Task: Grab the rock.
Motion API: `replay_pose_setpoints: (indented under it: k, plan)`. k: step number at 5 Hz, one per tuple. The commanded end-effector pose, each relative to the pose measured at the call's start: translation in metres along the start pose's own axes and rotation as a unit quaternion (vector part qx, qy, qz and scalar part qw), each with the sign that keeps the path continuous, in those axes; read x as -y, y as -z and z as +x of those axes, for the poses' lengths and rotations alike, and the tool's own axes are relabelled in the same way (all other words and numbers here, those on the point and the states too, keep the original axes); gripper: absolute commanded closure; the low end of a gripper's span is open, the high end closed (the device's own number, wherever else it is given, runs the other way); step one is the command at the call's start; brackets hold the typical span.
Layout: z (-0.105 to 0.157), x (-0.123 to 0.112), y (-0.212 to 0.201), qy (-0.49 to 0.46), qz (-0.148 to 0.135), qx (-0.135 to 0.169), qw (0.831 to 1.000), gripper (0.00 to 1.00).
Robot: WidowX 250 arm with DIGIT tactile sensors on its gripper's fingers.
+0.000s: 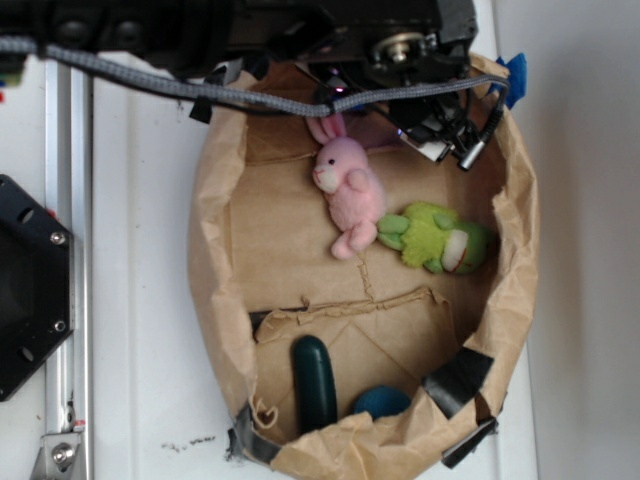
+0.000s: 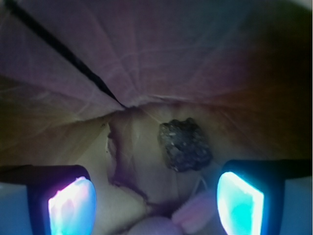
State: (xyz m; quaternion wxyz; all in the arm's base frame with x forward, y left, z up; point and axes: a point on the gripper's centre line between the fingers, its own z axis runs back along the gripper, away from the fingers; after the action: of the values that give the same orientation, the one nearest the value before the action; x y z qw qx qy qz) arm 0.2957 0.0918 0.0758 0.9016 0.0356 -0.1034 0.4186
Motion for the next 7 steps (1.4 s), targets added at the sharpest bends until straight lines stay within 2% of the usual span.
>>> replay_pose_setpoints:
  k: [1,4,6,7]
  plan:
    - [-0.012,-0.006,0.004,0.004,-0.008,-0.007,1.000,0.00]
    - [-0.032,-0.027,0.019,-0.018,0.005,0.005,1.000,0.00]
    - [-0.042,-0.032,0.016,-0.042,0.010,0.050,0.998,0.00]
    - [-0.042,-0.032,0.014,-0.040,0.005,0.048,0.998,0.00]
